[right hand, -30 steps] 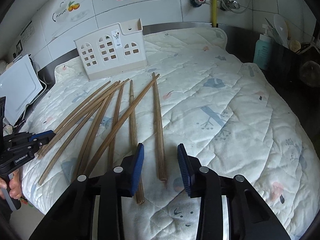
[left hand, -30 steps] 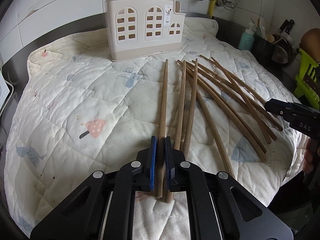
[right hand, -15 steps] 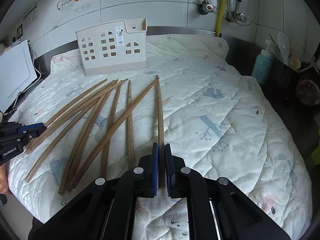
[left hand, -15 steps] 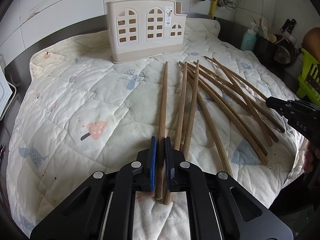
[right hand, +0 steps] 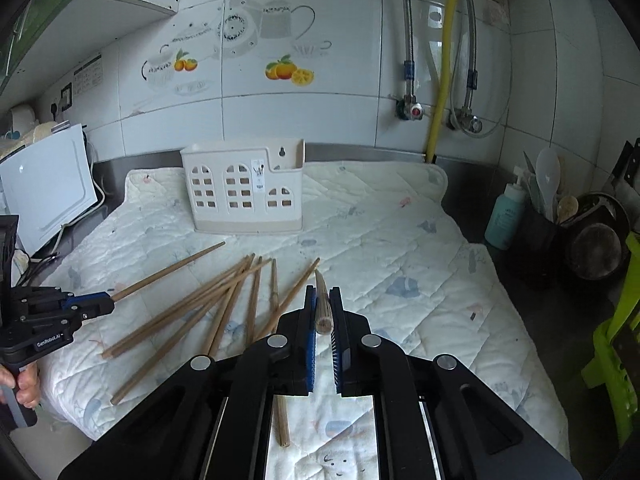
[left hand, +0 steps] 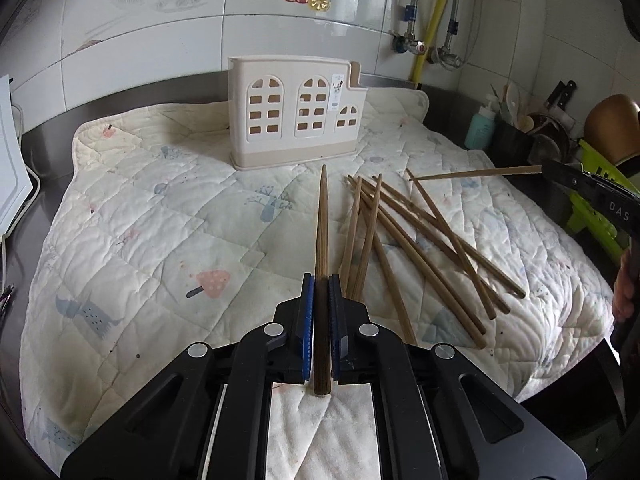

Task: Organize utensils
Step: 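Lift the held chopsticks upright and carry both tools toward the white utensil holder, then lower each chopstick into the holder and open both tools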

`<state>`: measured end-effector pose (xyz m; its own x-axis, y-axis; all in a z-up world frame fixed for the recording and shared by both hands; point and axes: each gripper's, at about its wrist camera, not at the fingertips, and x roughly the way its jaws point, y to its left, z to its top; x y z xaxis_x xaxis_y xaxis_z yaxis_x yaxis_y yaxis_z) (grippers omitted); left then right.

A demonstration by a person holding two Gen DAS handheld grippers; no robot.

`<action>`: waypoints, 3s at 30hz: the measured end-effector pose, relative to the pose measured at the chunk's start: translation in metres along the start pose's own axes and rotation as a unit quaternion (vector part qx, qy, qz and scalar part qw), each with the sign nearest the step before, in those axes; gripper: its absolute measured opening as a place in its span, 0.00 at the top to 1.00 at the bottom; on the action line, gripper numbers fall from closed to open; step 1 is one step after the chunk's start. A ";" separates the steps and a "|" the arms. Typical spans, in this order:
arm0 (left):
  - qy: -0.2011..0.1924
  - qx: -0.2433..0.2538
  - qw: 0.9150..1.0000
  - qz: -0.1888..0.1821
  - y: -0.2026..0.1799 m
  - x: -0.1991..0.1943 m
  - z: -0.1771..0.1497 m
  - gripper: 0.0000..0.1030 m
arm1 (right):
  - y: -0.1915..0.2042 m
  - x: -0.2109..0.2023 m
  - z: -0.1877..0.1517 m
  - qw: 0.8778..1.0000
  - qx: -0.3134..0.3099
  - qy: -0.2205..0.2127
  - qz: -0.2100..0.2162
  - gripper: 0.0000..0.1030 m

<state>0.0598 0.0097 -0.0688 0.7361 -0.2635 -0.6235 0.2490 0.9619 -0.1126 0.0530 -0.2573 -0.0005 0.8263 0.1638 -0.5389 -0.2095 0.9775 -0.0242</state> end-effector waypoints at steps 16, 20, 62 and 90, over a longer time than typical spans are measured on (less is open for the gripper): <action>-0.027 0.006 0.999 -0.025 0.007 -0.042 0.037 0.95 | 0.001 -0.026 0.091 0.996 -0.055 -0.042 0.053 0.94; -0.032 0.009 0.999 -0.018 0.009 -0.049 0.043 0.95 | 0.005 -0.032 0.105 0.995 -0.059 -0.058 0.056 0.94; 0.130 0.085 0.987 0.043 0.049 0.008 0.249 0.94 | 0.023 0.045 0.202 0.991 -0.075 -0.078 0.073 0.94; -0.016 0.013 1.000 0.018 0.058 -0.001 0.277 0.78 | 0.023 0.099 0.201 0.996 -0.050 -0.034 0.063 0.70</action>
<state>0.2478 0.0452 0.1390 0.7647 -0.2305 -0.6018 0.2377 0.9689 -0.0691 0.2354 -0.1921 0.1146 0.8228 0.2963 -0.4850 -0.3622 0.9310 -0.0457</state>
